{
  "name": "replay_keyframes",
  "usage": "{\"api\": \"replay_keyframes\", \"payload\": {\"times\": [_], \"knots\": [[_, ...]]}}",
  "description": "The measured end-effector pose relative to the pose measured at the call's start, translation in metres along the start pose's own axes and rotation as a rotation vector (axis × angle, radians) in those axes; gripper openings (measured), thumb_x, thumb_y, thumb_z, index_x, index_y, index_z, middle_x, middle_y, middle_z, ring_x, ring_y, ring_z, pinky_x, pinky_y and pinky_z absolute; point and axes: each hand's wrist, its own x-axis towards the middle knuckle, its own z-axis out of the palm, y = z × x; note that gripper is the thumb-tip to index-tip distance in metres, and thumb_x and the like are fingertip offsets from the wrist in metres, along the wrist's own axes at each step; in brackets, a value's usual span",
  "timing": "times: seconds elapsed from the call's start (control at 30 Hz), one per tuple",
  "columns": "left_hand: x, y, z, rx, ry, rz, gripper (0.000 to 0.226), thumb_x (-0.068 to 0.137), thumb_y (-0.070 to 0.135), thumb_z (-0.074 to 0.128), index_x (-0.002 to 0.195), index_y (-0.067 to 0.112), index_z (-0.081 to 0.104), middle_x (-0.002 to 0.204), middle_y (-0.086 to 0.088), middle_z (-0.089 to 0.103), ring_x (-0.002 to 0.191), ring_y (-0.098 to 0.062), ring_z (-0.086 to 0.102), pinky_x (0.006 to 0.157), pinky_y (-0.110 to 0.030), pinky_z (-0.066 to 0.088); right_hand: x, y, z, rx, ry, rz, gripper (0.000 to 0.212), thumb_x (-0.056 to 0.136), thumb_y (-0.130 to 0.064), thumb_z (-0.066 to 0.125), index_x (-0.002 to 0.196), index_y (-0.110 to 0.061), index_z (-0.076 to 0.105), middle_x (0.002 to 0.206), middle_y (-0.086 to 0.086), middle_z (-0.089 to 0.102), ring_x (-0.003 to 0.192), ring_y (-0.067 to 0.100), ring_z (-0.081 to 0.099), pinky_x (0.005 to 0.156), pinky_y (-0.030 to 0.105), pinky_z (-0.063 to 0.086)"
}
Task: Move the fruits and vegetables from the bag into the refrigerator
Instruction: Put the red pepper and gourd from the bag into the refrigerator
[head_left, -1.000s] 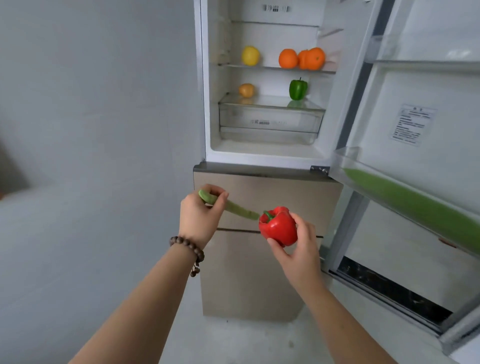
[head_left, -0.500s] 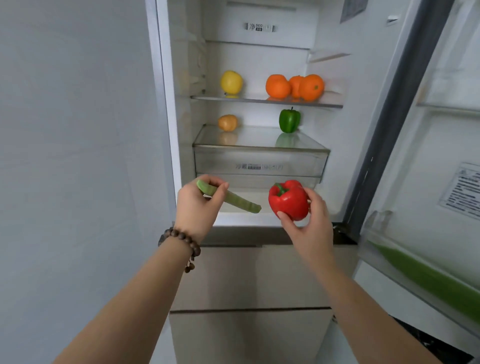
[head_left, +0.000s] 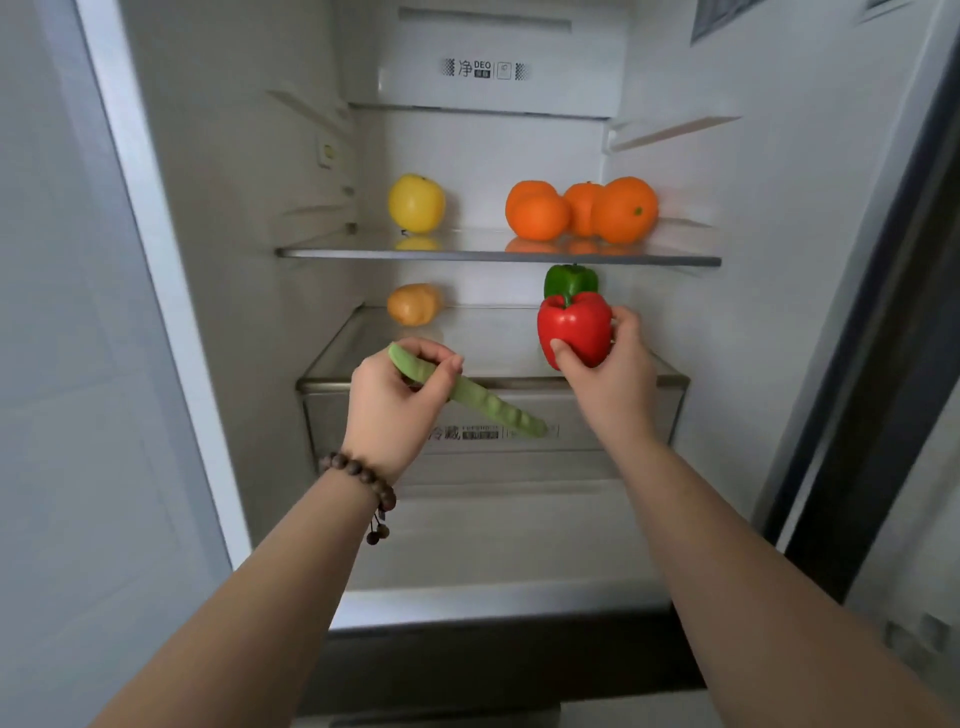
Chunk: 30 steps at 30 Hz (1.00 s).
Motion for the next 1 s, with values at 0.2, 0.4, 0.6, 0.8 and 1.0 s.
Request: {"api": "replay_keyframes", "payload": {"times": [0.2, 0.4, 0.6, 0.8, 1.0], "knots": [[0.029, -0.015, 0.014, -0.046, -0.052, 0.040, 0.009, 0.085, 0.014, 0.068, 0.079, 0.008, 0.070, 0.075, 0.000, 0.071, 0.072, -0.012, 0.066, 0.066, -0.022, 0.055, 0.056, 0.021, 0.018, -0.163, -0.042, 0.154, 0.057, 0.074, -0.032, 0.075, 0.117, -0.006, 0.048, 0.113, 0.014, 0.061, 0.100, 0.034, 0.059, 0.072, 0.031, 0.041], [0.038, -0.032, 0.013, -0.103, -0.122, 0.023, 0.006, 0.083, 0.012, 0.069, 0.078, 0.010, 0.071, 0.076, -0.005, 0.072, 0.073, -0.018, 0.068, 0.070, -0.036, 0.057, 0.102, 0.034, 0.035, -0.236, -0.135, 0.237, 0.065, 0.073, -0.031, 0.076, 0.123, -0.001, 0.047, 0.123, 0.017, 0.057, 0.110, 0.034, 0.056, 0.079, 0.031, 0.041], [0.039, -0.038, 0.009, -0.156, -0.167, 0.041, 0.004, 0.082, 0.012, 0.069, 0.080, 0.008, 0.070, 0.075, -0.003, 0.072, 0.072, -0.016, 0.068, 0.068, -0.028, 0.056, 0.111, 0.042, 0.047, -0.216, -0.153, 0.296, 0.067, 0.077, -0.029, 0.073, 0.131, -0.004, 0.041, 0.132, 0.016, 0.051, 0.117, 0.033, 0.052, 0.082, 0.028, 0.036], [0.038, -0.034, 0.006, -0.190, -0.189, 0.047, 0.005, 0.082, 0.010, 0.070, 0.081, 0.005, 0.070, 0.076, -0.006, 0.072, 0.071, -0.013, 0.067, 0.066, -0.022, 0.055, 0.105, 0.037, 0.043, -0.279, -0.169, 0.297, 0.066, 0.080, -0.035, 0.070, 0.131, -0.005, 0.042, 0.132, 0.016, 0.051, 0.119, 0.033, 0.050, 0.086, 0.031, 0.040], [0.033, -0.027, -0.003, -0.230, -0.213, 0.064, 0.003, 0.081, 0.012, 0.071, 0.081, 0.009, 0.070, 0.077, -0.004, 0.072, 0.073, -0.016, 0.068, 0.069, -0.033, 0.058, 0.073, 0.016, 0.023, -0.348, -0.116, 0.179, 0.056, 0.081, -0.043, 0.066, 0.122, -0.007, 0.051, 0.118, 0.016, 0.061, 0.109, 0.032, 0.056, 0.077, 0.028, 0.038]]}}
